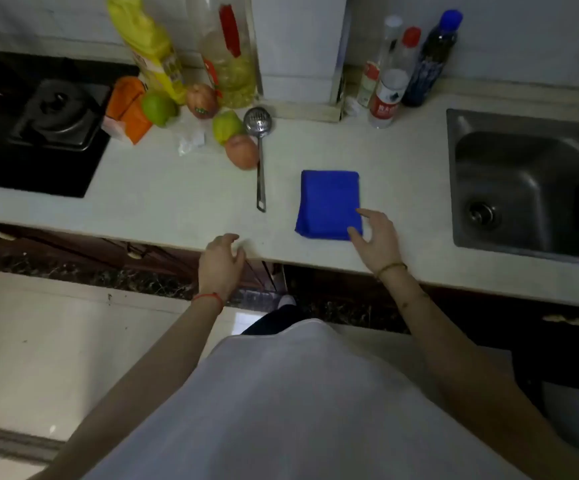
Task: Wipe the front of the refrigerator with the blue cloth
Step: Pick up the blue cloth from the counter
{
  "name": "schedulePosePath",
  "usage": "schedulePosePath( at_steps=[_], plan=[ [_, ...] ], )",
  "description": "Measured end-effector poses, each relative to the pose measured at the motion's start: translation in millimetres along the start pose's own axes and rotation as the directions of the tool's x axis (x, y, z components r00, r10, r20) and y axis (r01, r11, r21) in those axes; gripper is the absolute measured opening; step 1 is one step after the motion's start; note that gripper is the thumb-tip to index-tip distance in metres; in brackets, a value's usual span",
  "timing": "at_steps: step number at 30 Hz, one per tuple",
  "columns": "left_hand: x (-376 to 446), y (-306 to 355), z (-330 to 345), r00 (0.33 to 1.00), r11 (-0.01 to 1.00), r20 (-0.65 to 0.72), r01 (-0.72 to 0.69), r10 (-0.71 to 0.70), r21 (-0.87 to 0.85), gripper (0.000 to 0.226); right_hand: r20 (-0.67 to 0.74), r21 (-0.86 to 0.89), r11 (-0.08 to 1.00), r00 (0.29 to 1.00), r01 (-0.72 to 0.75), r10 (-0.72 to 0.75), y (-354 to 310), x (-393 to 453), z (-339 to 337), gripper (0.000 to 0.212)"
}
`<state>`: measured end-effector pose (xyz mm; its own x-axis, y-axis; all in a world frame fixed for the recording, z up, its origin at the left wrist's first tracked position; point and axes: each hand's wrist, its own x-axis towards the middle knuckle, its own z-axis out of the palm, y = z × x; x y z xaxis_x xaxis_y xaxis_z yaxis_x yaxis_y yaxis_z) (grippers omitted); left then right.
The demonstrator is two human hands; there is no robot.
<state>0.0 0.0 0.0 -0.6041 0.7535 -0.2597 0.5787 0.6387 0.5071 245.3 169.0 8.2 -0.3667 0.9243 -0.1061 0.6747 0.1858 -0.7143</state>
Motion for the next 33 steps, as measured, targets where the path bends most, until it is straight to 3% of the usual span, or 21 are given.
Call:
schedulePosePath(
  at_steps=[5,8,11,15,18,22,27,30,33],
  plan=[
    [33,-2,7,0.985,0.962,0.170,-0.081,0.037,0.261,0.041,0.235,-0.351,0.936,0.970,0.030,0.057,-26,63,43,0.068],
    [41,-7,8,0.984,0.953,0.174,-0.086,0.036,0.289,0.039,0.242,-0.541,0.840,0.962,0.024,0.128,-23,71,63,0.078],
    [39,-9,9,0.985,0.960,0.169,-0.090,0.046,0.265,0.035,0.189,-0.620,0.784,0.975,0.026,0.116,-18,68,71,0.078],
    [31,-9,8,0.989,0.981,0.134,-0.078,0.055,0.177,0.035,0.169,-0.623,0.781,0.983,0.055,0.066,-11,63,74,0.066],
    [14,-9,10,0.997,0.997,0.065,0.035,-0.039,0.063,0.033,0.219,-0.553,0.823,0.976,0.128,-0.005,-7,57,75,0.056],
    [-27,-17,17,0.972,0.963,-0.007,0.231,-0.234,-0.140,0.025,0.264,-0.271,0.949,0.960,0.162,-0.089,-3,43,66,0.050],
    [-125,-44,49,0.804,0.708,0.063,0.555,-0.591,-0.437,0.026,0.400,-0.004,0.952,0.873,0.307,-0.280,-5,0,57,0.054],
    [-199,-59,80,0.651,0.494,0.164,0.694,-0.741,-0.524,0.027,0.523,0.052,0.908,0.763,0.416,-0.380,-8,-34,59,0.057],
    [-274,-67,111,0.474,0.238,0.247,0.747,-0.845,-0.620,0.027,0.675,0.045,0.870,0.627,0.492,-0.389,-10,-63,69,0.058]
  ],
)
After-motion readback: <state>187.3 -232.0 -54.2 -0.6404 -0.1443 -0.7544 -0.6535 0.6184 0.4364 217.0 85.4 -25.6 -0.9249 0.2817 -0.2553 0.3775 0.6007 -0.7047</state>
